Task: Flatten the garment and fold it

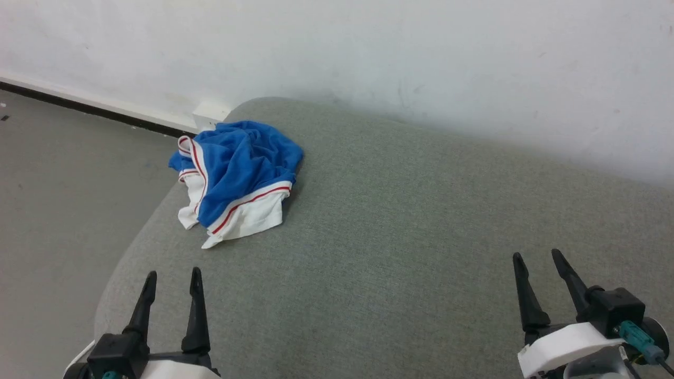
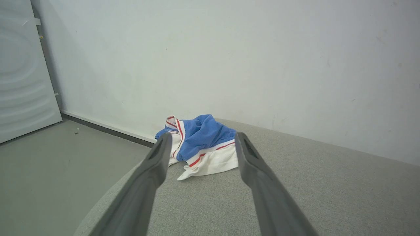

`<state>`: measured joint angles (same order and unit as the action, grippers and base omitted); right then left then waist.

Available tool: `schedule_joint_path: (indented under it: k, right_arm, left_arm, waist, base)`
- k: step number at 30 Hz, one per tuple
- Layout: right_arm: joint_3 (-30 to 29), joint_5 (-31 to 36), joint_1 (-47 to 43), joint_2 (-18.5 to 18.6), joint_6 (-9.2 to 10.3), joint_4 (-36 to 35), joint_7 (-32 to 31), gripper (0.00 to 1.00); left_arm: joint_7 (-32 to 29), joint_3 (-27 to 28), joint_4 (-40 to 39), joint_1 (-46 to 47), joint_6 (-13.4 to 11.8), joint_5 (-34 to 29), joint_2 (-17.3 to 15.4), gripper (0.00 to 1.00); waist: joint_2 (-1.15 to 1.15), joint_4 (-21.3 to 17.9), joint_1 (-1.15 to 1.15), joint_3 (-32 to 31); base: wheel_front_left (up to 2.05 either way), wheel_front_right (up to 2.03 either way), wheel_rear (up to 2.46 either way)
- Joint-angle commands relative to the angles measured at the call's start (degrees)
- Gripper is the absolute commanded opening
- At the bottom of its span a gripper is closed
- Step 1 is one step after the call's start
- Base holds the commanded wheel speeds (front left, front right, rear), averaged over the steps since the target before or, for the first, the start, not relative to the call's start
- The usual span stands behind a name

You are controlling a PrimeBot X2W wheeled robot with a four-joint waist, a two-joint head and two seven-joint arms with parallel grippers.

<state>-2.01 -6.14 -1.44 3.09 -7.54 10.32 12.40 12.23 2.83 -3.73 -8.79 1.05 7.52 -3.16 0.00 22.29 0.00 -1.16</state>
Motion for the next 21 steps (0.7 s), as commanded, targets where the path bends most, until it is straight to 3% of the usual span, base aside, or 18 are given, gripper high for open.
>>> schedule_joint_path:
  k: [1,21]
  right_arm:
    - [-0.07,-0.43,-0.08,-0.18,0.05,0.36,0.69,1.0]
    - [-0.48,-1.36,-0.68,-0.22,0.05,0.95,2.6,1.0]
  left_arm:
    - [0.84,0.14,-0.28,-0.83,0.52,0.48,0.24,1.0]
    - [2.77,0.84,-0.66,-2.32,1.35,1.18,0.28,1.0]
  waist:
    - [0.0,0.35,0.0,-0.06]
    - [0.0,3.48,0.0,-0.55]
  base:
    - [0.0,0.0,0.0]
    - [0.0,0.0,0.0]
